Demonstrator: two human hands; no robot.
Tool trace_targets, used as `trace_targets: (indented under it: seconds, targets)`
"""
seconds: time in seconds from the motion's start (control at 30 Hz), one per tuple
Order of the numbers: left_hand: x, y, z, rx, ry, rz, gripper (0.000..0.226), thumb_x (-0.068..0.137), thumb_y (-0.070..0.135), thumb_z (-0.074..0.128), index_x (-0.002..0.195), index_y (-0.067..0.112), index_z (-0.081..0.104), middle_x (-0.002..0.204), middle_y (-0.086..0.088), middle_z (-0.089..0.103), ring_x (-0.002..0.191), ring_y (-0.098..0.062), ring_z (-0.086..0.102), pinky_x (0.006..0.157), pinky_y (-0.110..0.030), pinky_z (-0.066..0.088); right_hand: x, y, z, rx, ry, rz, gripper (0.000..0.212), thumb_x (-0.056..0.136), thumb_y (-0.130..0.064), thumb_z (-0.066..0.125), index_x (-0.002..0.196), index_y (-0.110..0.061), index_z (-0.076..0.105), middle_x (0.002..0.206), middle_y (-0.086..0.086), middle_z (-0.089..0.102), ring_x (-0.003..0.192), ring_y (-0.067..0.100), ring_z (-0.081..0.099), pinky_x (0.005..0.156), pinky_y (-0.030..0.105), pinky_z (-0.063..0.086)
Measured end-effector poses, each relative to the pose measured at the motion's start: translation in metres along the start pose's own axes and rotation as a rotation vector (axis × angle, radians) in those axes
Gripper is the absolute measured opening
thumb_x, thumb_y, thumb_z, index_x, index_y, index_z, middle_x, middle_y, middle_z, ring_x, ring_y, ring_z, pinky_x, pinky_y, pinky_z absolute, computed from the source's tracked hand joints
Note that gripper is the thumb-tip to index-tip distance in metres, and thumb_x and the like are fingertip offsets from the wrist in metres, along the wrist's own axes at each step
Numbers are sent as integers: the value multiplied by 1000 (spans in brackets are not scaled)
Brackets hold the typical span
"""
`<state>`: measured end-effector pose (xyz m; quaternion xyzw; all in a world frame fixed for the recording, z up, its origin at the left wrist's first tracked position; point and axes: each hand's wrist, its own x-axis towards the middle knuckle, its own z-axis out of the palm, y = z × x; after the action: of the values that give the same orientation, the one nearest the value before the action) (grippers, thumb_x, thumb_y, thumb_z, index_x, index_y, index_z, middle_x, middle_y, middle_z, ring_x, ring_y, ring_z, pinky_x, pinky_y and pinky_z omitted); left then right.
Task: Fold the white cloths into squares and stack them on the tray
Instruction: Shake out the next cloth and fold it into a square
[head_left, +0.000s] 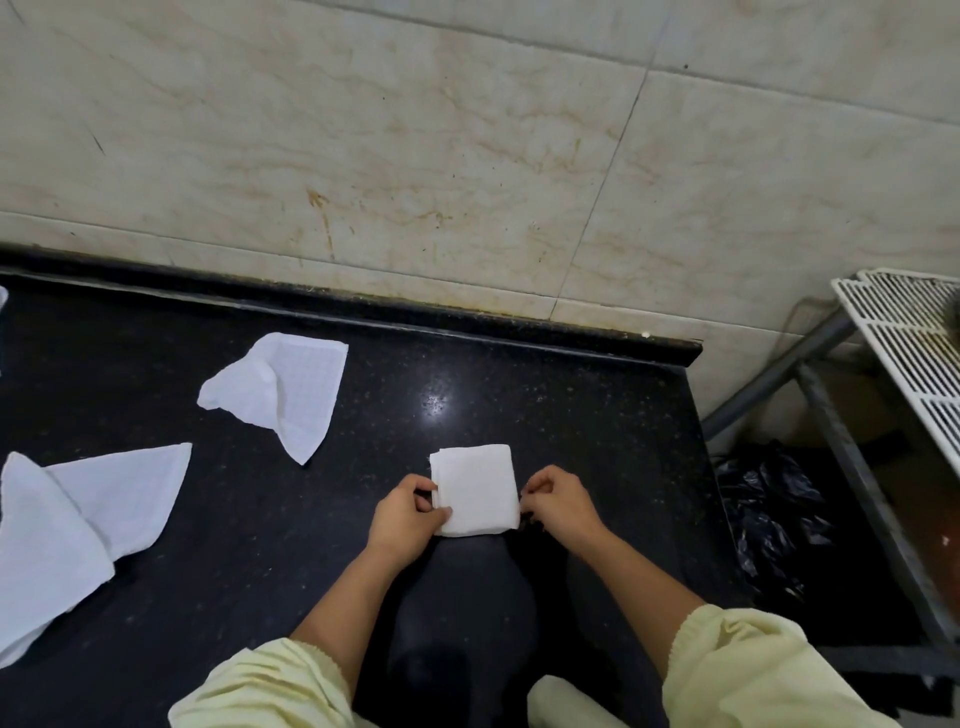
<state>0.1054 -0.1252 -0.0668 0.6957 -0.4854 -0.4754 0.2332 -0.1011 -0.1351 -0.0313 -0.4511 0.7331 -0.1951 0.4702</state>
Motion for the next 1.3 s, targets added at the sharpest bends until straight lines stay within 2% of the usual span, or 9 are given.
trace_targets:
  seconds: [0.2,0.37,0.53,0.67,0.83,0.97,1.1,1.2,1.3]
  targets:
    - [-4,1,3,-3,24,11,31,79,8,74,101,20,57,73,2,55,69,-12,52,63,-17,41,-17,20,5,-341,-99,-101,50,67,-34,82,97,-11,49,81,-3,55,68,10,51,54,22,37]
    - [-5,2,3,5,26,34,31,80,8,74,102,20,56,71,2,52,66,-10,50,63,-17,41,-19,19,19,-470,-13,-158,32,89,-42,60,94,-15,45,98,3,58,83,18,57,66,31,44]
    - [-7,4,3,12,16,37,31,80,8,74,102,20,55,70,2,51,65,-9,50,62,-15,41,-23,15,25,-599,18,-213,26,94,-43,50,95,-18,41,106,3,56,87,19,57,68,32,43]
    - [-6,5,2,8,20,37,31,80,7,74,101,19,56,69,2,51,63,-9,49,62,-15,41,-21,13,29,-689,44,-219,32,96,-41,46,111,-12,45,116,7,55,100,26,60,72,34,42]
    - [-7,5,2,15,21,27,31,80,7,74,102,19,56,69,2,50,64,-9,49,62,-14,41,-23,18,30,-1041,103,-372,29,99,-29,37,121,-11,43,121,9,56,102,27,60,83,35,42]
    - [-7,6,1,23,15,19,31,80,8,74,101,19,55,69,1,51,65,-9,50,62,-13,40,-21,24,20,-956,76,-363,29,100,-34,35,116,-12,44,116,8,57,98,27,61,80,37,45]
    - [-8,5,1,35,9,13,30,81,9,74,102,20,55,69,1,51,67,-11,51,65,-16,42,-20,31,0,-764,-83,-344,27,98,-40,46,102,-13,48,104,4,56,88,23,59,72,36,46]
    - [-7,8,-2,41,-37,-25,33,78,8,75,102,20,55,73,1,56,73,-13,55,70,-21,44,-15,34,-16,-565,-147,-241,19,86,-28,62,98,-16,53,93,0,58,82,17,57,75,35,49]
    - [1,12,-8,57,-119,-131,30,73,6,76,92,20,57,81,-4,63,78,-19,62,74,-29,53,-8,25,-20,-335,-112,-119,18,79,-14,64,96,-12,60,86,3,63,80,17,60,74,32,50]
